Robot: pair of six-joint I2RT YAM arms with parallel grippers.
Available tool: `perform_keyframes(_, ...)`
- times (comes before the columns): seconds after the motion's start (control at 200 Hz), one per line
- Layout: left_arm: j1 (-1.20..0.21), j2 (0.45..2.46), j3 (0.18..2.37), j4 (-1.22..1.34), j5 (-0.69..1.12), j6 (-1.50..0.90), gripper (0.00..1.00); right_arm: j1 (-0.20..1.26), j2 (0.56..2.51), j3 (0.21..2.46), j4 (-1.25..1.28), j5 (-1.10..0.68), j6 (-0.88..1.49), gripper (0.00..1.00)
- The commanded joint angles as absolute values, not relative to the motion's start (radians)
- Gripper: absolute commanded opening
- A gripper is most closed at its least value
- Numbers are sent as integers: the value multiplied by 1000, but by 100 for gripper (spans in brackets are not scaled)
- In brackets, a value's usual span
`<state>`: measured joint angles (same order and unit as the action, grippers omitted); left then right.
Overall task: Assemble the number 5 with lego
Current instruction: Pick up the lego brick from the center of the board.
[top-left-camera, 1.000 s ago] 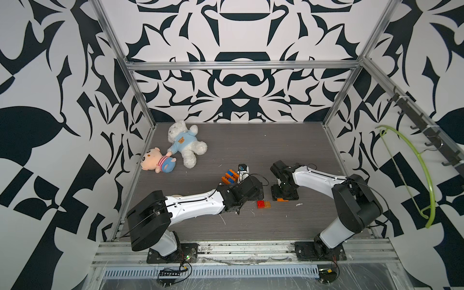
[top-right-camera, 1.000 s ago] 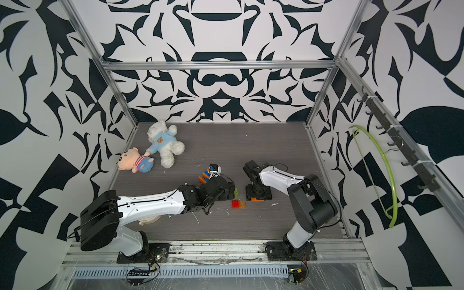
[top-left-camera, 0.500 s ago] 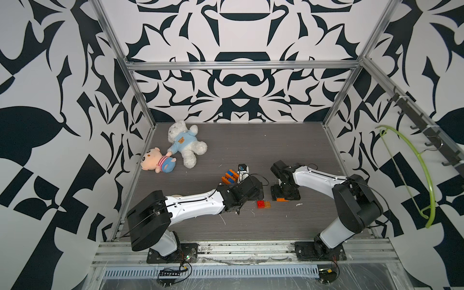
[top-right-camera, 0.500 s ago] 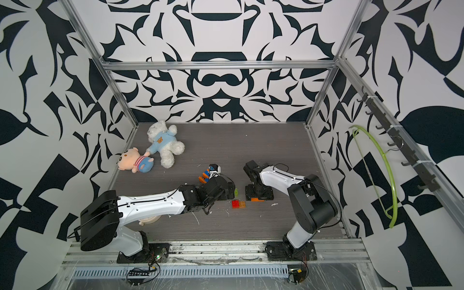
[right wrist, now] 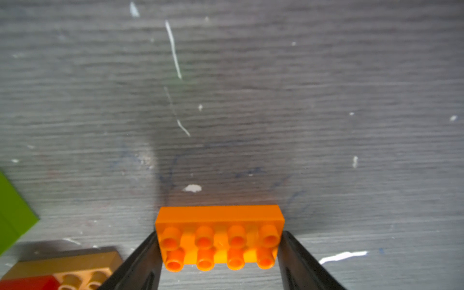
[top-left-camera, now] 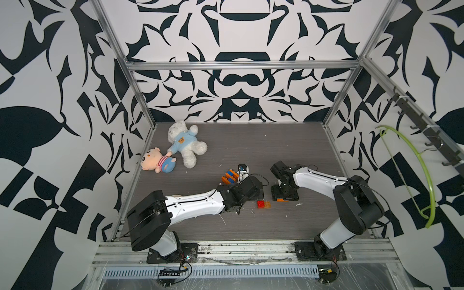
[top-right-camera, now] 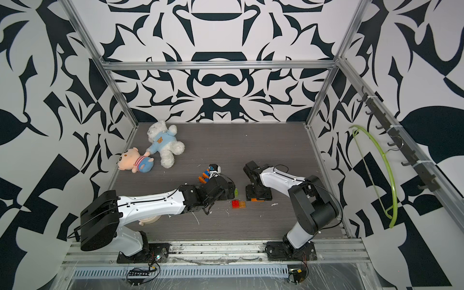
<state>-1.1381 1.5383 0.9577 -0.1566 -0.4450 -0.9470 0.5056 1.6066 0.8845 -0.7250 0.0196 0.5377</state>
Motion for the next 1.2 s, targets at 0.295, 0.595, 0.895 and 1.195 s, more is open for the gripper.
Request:
perform_keyframes(0.295, -1136, 1550, 988, -161, -437, -947, 99, 508, 1568, 864, -651, 31, 573, 79)
perform_keyframes(0.595, -1136, 1556, 987, -161, -434, -947, 99, 508, 1550, 846, -628, 50, 584, 82)
perform_keyframes(0.895, -1136, 1561, 986, -158, -432, -948, 99, 507, 1547, 852, -629, 53, 581, 82)
perform_keyframes(1.195, -1137, 1561, 986, -167, -432, -945, 99, 508, 1531, 848, -662, 53, 576, 81)
